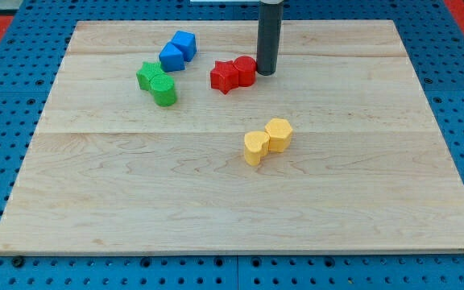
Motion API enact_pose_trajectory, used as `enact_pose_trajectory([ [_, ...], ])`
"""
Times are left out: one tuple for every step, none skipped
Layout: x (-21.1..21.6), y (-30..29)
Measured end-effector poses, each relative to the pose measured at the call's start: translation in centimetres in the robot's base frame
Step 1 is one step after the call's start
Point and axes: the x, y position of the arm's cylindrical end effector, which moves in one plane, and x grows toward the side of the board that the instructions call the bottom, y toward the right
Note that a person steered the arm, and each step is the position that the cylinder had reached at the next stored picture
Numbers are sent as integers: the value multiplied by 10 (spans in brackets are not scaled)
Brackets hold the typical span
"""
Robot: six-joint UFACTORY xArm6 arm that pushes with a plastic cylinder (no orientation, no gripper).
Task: Move the red blocks diagonally top left to the yellow blocks
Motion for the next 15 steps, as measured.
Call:
enact_pose_trajectory([
  [-2,0],
  [-26,-10],
  [-31,-40],
  [-21,-76],
  [-14,-99],
  [13,-102],
  [11,-83],
  [-22,-80],
  [-24,-34],
  [-50,-21],
  [-49,7],
  [-39,11],
  [-12,-41],
  [7,-102],
  [7,-115],
])
